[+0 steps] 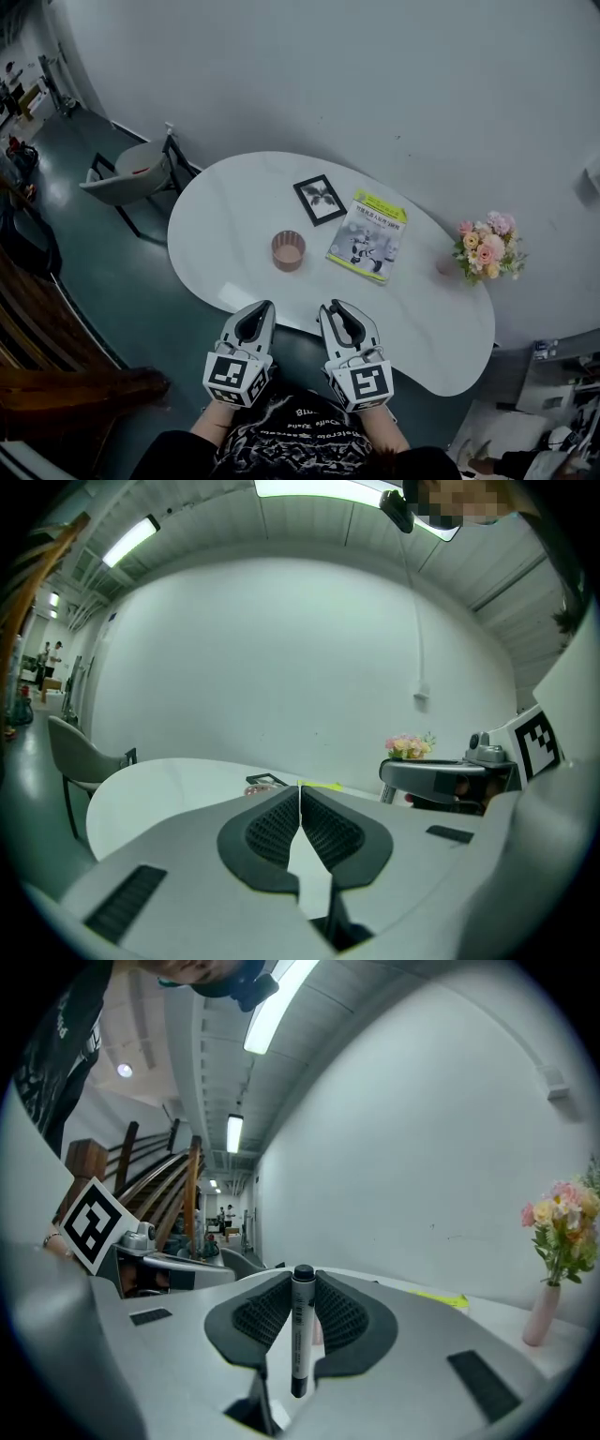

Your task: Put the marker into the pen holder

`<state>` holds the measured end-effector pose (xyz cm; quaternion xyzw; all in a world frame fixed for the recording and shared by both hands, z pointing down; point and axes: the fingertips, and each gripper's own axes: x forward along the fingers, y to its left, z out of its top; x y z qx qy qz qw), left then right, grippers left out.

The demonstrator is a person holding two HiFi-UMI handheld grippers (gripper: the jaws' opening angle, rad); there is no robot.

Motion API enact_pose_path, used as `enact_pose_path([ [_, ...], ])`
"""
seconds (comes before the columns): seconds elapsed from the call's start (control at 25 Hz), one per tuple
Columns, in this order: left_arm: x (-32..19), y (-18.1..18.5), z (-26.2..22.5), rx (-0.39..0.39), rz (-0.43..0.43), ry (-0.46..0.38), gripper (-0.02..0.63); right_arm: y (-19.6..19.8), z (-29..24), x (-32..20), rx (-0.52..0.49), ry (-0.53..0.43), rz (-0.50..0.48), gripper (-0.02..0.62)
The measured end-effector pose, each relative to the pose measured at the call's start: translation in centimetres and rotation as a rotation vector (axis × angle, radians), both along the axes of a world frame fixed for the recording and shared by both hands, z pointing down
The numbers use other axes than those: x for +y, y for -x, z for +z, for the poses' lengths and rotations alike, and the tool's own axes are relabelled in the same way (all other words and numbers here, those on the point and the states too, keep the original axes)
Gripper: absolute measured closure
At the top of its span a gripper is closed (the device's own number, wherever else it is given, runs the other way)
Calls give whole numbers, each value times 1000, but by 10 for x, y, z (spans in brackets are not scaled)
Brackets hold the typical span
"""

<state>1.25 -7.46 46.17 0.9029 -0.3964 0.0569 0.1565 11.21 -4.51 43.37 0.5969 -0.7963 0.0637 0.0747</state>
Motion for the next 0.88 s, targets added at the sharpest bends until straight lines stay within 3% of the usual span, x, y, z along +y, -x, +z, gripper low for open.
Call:
enact_pose_path([
  [0.48, -101, 45, 3, 1, 74, 31, 580, 28, -13, -90, -28, -6, 109, 497],
  [0.88, -137, 67, 3, 27, 17, 42, 580, 25, -44, -134, -77, -86, 113, 497],
])
